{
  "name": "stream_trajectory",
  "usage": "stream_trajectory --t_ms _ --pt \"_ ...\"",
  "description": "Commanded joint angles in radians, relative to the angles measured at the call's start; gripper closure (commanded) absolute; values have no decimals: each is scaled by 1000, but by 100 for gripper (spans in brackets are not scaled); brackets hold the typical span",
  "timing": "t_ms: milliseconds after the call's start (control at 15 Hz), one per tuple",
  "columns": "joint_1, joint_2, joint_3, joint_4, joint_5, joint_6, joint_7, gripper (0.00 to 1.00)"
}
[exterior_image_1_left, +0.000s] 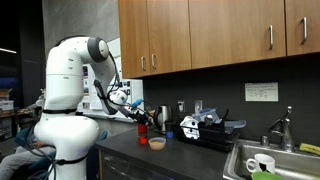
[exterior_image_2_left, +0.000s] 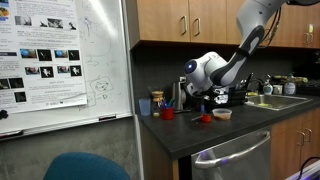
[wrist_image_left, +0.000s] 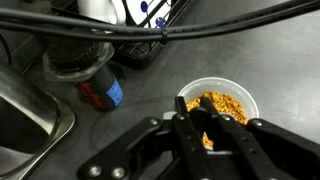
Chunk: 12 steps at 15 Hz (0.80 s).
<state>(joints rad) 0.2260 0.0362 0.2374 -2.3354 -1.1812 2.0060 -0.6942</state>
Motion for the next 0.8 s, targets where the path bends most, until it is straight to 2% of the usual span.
stream_trajectory --t_ms 0,733 --pt "11 24 8 27 -20 -60 18 95" --pt "18 42 20 41 -27 -96 25 95"
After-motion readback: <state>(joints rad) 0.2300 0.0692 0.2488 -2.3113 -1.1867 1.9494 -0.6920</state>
